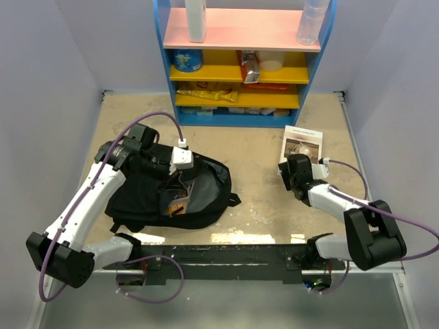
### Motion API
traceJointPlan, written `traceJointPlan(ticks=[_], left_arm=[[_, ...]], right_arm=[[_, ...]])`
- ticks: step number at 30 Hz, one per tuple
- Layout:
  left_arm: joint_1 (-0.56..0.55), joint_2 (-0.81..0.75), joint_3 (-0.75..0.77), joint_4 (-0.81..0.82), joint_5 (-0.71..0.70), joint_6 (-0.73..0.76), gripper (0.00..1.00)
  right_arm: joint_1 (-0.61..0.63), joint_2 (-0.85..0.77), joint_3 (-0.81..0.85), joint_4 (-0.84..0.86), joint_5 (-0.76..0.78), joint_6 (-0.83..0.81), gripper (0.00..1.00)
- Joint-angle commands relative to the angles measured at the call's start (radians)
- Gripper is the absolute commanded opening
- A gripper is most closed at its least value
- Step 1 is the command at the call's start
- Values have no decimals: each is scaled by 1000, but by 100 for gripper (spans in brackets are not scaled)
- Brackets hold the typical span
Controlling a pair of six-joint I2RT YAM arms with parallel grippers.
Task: Pack the student bag
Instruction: Pick up the book from the center of the board.
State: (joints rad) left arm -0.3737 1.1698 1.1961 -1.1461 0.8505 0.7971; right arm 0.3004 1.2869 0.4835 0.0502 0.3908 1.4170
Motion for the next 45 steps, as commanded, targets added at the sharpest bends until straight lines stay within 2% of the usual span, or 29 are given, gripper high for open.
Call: traceJointPlan(ticks=[1,10,22,27,28,29,34,38,42,45], left_arm=[[-8,-22,5,-4,30,16,0],[-8,-22,0,-7,24,17,0],[-10,-30,-12,-9,25,22,0],[-8,-38,-18,-7,25,24,0],[-8,-38,-20,-7,25,24,0],[-7,-39,-21,-6,27,24,0],[-7,-41,-18,-6,28,24,0],[-8,-41,-16,-6,35,19,0],[-8,-41,-10,-4,39,14,0],[-8,-39,2,-3,45,5,0]], right_arm=[[-4,44,24,80,-15,37,59],[-4,114,50,125,-55,43,51],[-9,91,30,143,-49,43,29],[-12,66,27,146,-44,2,13],[-14,63,27,149,-47,-10,3],[-12,61,29,149,-50,-24,0],[-11,57,43,137,-139,-127,0],[19,64,-11,207,-285,-168,0],[130,89,-14,218,-389,-268,0],[204,150,3,246,-522,-341,0]])
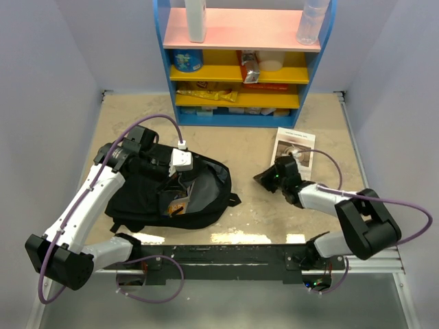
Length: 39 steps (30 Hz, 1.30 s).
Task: Pack the student bag
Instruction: Pick up the book from the center of the board.
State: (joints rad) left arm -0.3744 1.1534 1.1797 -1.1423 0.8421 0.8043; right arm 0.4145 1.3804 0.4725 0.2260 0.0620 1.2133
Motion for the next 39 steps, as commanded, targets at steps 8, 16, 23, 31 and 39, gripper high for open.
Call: traceJointPlan(ticks=[8,16,23,31,39], left_arm=[[-8,-32,32,-8,57,-24,0],[-8,-21,38,-4,54,-27,0],[-8,-21,31,-4,41,-11,0],[-8,-14,34,-5,31,-1,0],[-8,-12,51,-5,32,-4,0]], right_arm=[[130,-16,43,-194,-145,-282,20],[8,-279,253,-502,361,-239,67],[-172,-39,504,-651,597,-249,69],[-370,153,595,-674,535,-248,71],[-396,221,580,-703,448,-276,62]])
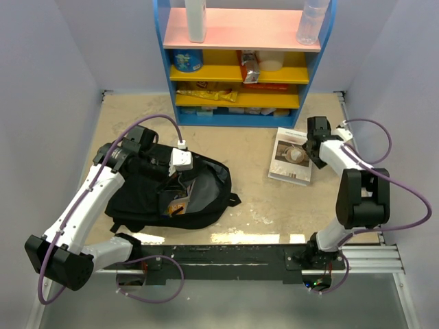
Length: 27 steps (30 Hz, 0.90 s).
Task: Pack the student bag
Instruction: Pick up the book from the center of the board.
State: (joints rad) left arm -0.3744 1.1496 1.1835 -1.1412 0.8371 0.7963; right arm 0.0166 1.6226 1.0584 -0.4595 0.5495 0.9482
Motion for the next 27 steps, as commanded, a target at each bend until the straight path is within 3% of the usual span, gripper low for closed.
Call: traceJointPlan(ticks=[1,5,11,15,20,23,25,27], left_arm=[[-9,-10,48,-2,39,1,0],[-8,-8,59,-2,45,0,0],[-9,-19,54,-3,49,3,0],[-8,-33,45,-3,54,6,0],[-8,-47,36,-3,46,4,0],[-8,-50,33,-5,43,6,0],[-8,-51,34,-3,45,3,0],[-8,-51,36,-3,45,0,0]], right_arm=[[2,-55,-30,-4,-84,-9,59],[11,-170,-197,36,-181,15,46],[13,-242,-305,48,-261,30,38],[54,-239,-354,105,-339,73,21],[256,-297,-426,120,-336,269,20],[383,-355,-483,226,-365,417,22],[419,-336,-445,300,-387,439,25],[424,-290,-367,256,-405,405,27]])
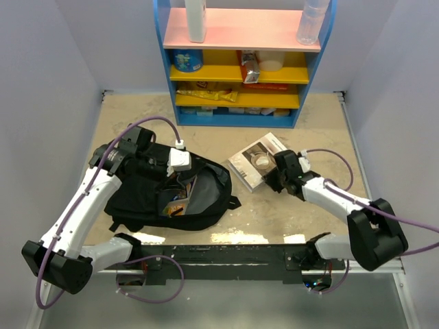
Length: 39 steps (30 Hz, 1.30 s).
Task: Pack the student bag
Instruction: Pick up the book from the center of the board.
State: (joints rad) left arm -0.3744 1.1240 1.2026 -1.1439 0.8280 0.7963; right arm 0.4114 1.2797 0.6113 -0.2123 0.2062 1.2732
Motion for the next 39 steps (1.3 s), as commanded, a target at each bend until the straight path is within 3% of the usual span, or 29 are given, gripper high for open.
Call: traceJointPlan(ticks=[1,3,5,10,14,21,31,39], left_arm=[[-8,-26,20,0,54,-2,0],[-8,-30,26,-8,45,-2,0],[-8,-36,25,-8,40,0,0],[-8,-41,15,0,34,-8,0],[-8,-35,28,-1,39,-12,0],[-8,-38,37,-5,25,-23,0],[-8,-35,29,1,29,-26,0],[-8,-38,23,4,26,-31,0]], right_arm=[[27,87,187,-16,-41,19,28],[20,83,283,-123,48,-47,36],[-46,38,338,-124,117,-151,42],[-227,-7,306,111,27,-361,50],[-273,148,350,188,2,-429,60],[-284,332,375,232,-21,-394,59],[-287,376,300,298,-67,-390,56],[-286,365,315,265,24,-451,56]])
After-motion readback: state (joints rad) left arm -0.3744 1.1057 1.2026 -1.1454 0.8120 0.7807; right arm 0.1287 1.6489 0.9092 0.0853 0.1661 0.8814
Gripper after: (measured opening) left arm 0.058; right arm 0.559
